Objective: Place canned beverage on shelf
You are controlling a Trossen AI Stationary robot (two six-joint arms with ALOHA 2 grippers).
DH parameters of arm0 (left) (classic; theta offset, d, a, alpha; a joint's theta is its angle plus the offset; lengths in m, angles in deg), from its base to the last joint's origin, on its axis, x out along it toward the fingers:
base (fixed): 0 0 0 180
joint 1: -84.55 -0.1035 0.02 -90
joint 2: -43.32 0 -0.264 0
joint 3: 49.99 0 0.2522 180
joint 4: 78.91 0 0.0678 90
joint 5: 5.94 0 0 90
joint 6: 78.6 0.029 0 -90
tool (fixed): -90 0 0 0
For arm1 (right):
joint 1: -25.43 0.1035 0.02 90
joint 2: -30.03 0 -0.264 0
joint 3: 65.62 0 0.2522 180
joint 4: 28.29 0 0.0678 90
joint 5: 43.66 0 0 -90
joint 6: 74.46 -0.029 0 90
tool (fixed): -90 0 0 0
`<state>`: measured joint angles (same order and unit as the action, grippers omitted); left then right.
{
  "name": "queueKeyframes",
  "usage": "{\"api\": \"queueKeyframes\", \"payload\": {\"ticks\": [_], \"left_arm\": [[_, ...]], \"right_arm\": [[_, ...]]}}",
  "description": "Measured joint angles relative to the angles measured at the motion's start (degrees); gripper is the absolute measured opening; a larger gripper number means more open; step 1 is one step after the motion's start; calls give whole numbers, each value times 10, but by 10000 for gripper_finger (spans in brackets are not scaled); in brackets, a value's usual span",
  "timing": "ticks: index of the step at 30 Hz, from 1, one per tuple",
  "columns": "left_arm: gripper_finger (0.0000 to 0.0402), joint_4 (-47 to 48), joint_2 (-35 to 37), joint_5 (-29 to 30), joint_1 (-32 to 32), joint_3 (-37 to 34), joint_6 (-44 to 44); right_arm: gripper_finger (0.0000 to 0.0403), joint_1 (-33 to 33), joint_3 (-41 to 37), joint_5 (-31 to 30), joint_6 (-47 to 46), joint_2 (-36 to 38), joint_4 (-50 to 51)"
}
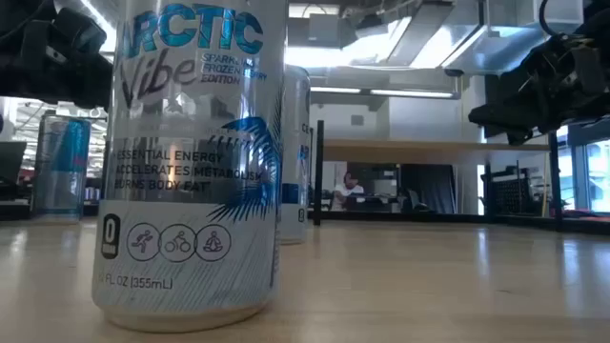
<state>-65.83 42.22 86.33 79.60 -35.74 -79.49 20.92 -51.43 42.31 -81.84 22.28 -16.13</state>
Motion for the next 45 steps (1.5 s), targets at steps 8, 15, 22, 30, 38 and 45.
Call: {"api": "queueKeyframes", "payload": {"ticks": [8, 15, 22, 30, 38, 45], "left_arm": [[0, 0, 0, 0, 0, 0, 0], [0, 0, 0, 0, 0, 0, 0], [0, 0, 0, 0, 0, 0, 0], [0, 0, 0, 0, 0, 0, 0], [0, 0, 0, 0, 0, 0, 0], [0, -9, 0, 3, 0, 0, 0]], "right_arm": [[51, 0, 0, 0, 0, 0, 0], [51, 0, 0, 0, 0, 0, 0], [51, 0, 0, 0, 0, 0, 0], [51, 0, 0, 0, 0, 0, 0], [51, 0, 0, 0, 0, 0, 0], [51, 0, 0, -8, 18, 0, 0]]}}
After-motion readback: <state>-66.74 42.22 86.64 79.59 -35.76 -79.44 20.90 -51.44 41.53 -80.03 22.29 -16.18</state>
